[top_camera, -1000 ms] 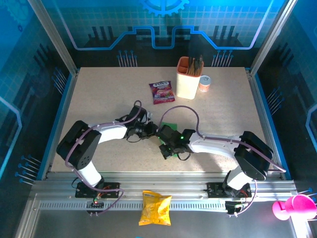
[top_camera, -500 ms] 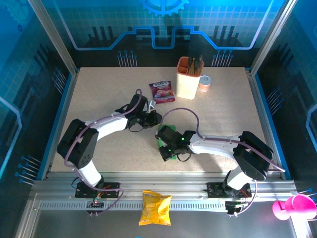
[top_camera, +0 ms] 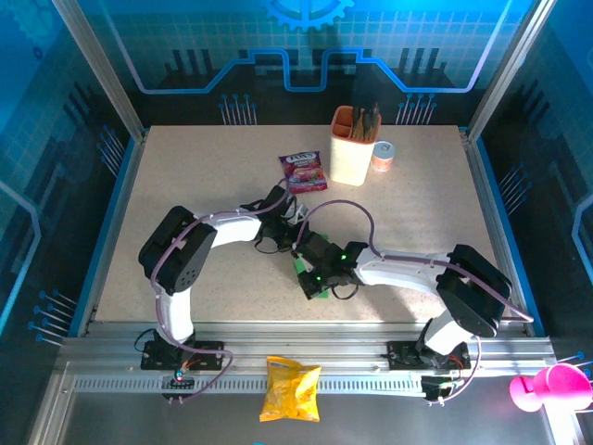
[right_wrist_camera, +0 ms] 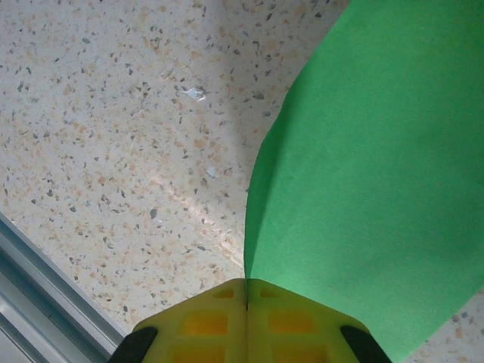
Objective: Fold a paper plane with a square sheet of paper (pick it up from the middle)
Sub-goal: Third fold the triangle at the center of the table.
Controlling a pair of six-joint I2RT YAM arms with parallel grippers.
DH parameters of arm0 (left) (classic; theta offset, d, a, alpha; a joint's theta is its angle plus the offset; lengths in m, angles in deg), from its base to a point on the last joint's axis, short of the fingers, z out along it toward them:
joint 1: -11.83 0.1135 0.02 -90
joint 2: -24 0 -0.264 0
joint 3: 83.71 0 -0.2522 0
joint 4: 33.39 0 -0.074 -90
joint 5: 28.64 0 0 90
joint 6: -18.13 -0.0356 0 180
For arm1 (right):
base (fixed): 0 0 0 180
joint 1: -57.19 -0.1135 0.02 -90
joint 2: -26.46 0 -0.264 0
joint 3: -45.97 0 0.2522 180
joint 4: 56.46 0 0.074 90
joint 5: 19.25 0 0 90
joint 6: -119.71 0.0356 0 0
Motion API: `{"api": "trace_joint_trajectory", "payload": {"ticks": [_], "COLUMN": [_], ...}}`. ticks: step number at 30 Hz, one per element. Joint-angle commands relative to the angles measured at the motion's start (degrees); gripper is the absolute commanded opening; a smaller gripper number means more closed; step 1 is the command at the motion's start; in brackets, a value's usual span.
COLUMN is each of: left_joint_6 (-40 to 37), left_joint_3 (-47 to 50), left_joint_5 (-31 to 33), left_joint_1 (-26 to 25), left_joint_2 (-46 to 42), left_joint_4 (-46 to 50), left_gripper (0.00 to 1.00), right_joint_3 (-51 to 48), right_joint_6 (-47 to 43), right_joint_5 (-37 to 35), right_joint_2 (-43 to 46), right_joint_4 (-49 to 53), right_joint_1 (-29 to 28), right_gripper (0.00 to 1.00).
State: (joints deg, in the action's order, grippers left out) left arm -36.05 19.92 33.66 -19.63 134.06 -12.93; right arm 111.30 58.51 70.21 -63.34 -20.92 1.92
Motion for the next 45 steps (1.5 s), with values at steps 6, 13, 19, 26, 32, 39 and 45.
{"api": "trace_joint_trajectory", "payload": {"ticks": [6, 13, 19, 26, 32, 39, 45], "left_joint_6": [-4.3, -4.5, -4.4, -4.2, -4.0, -3.9, -3.8], "left_joint_3": [-2.1, -2.0, -1.7, -1.4, -1.3, -1.1, -0.9], "left_joint_5": [2.1, 2.4, 2.7, 2.6, 2.5, 2.6, 2.5], "left_joint_1": [0.2, 0.2, 0.3, 0.3, 0.2, 0.3, 0.2], "left_joint_2": [3.4, 4.8, 4.9, 5.1, 5.4, 5.4, 5.4], "left_joint_4": [4.6, 4.5, 4.3, 3.8, 3.6, 3.3, 3.2], "left_gripper": [0.0, 0.0, 0.0, 0.0, 0.0, 0.0, 0.0], "right_joint_3": [0.1, 0.3, 2.4, 4.8, 5.6, 5.7, 5.4], "right_joint_6": [-3.5, -5.1, -6.7, -8.2, -8.9, -9.2, -9.2], "right_joint_5": [5.0, 6.9, 5.9, 4.8, 4.4, 3.7, 3.3], "right_joint_2": [-0.9, -1.7, -2.8, -4.8, -6.8, -8.4, -9.2], "right_joint_4": [-0.1, -0.1, 1.7, 3.2, 3.5, 3.7, 3.6], "right_joint_1": [4.9, 8.0, 9.8, 11.1, 11.4, 11.8, 11.9], "right_gripper": [0.0, 0.0, 0.0, 0.0, 0.0, 0.0, 0.0]}}
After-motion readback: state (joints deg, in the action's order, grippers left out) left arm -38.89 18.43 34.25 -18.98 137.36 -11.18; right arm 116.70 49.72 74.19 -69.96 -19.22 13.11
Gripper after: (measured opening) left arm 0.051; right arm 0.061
